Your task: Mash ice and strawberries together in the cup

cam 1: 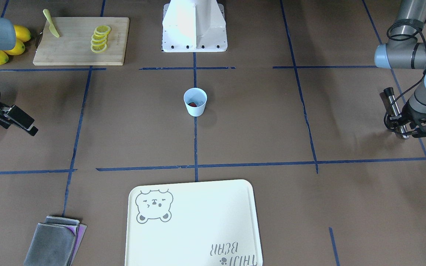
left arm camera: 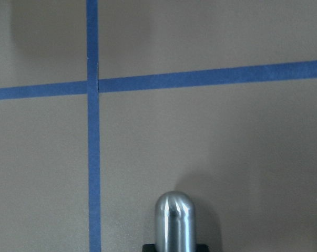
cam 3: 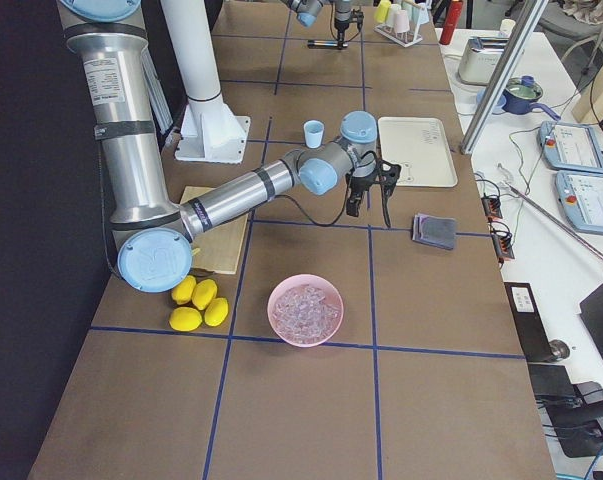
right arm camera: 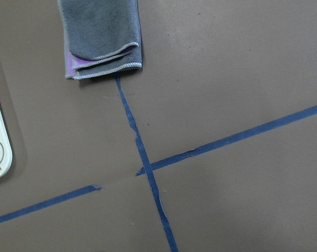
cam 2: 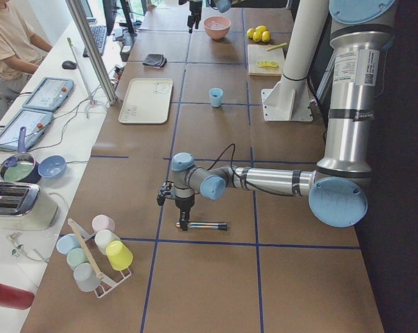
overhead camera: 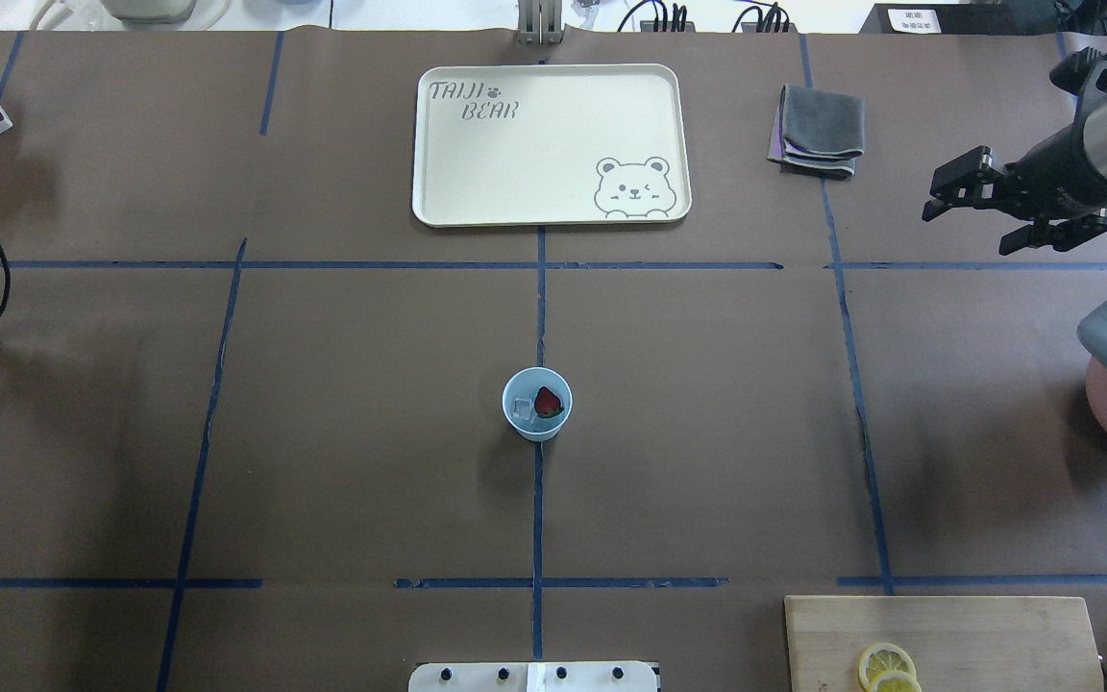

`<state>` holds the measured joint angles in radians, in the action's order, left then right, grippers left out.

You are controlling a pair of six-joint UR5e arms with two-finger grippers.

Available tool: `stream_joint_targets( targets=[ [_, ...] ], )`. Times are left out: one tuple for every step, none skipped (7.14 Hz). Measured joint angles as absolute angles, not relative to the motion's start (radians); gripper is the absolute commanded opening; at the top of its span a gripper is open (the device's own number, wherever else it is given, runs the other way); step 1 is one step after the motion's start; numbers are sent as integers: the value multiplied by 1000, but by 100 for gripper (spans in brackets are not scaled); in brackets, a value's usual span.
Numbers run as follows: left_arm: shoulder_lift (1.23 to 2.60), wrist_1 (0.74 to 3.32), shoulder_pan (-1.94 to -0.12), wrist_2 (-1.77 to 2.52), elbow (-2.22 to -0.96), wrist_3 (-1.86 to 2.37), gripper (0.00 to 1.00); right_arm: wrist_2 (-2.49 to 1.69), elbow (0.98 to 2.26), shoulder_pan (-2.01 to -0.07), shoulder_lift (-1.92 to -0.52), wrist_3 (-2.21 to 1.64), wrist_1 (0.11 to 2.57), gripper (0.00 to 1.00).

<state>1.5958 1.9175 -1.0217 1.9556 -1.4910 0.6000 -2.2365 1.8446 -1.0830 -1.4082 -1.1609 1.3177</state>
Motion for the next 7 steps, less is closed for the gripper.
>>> stream_joint_targets(
  targets=[
    [1599, 1917, -1023, 1957, -1496, 601, 78, -2237, 1844, -1084, -1408, -1160, 1318, 100],
    [1603, 1916, -1028, 1961, -1515, 601, 79, -2237, 1843, -1088, -1408, -1156, 1318, 100],
    [1604, 1911, -1050, 2000, -1556, 599, 79, -2237, 1842, -1099, -1409, -1148, 1320, 100],
    [1605, 1903, -1111, 2095, -1598, 585, 79, -2240, 1840, -1119, -1413, -1127, 1326, 100],
    [1605, 1888, -1200, 2201, -1629, 528, 79, -2246, 1837, -1150, -1418, -1080, 1338, 100],
    [1608, 1835, -1299, 2288, -1648, 412, 79, -2250, 1829, -1197, -1423, -1002, 1366, 100],
    [1626, 1732, -1391, 2338, -1657, 265, 79, -2265, 1813, -1256, -1425, -888, 1409, 100]
  ],
)
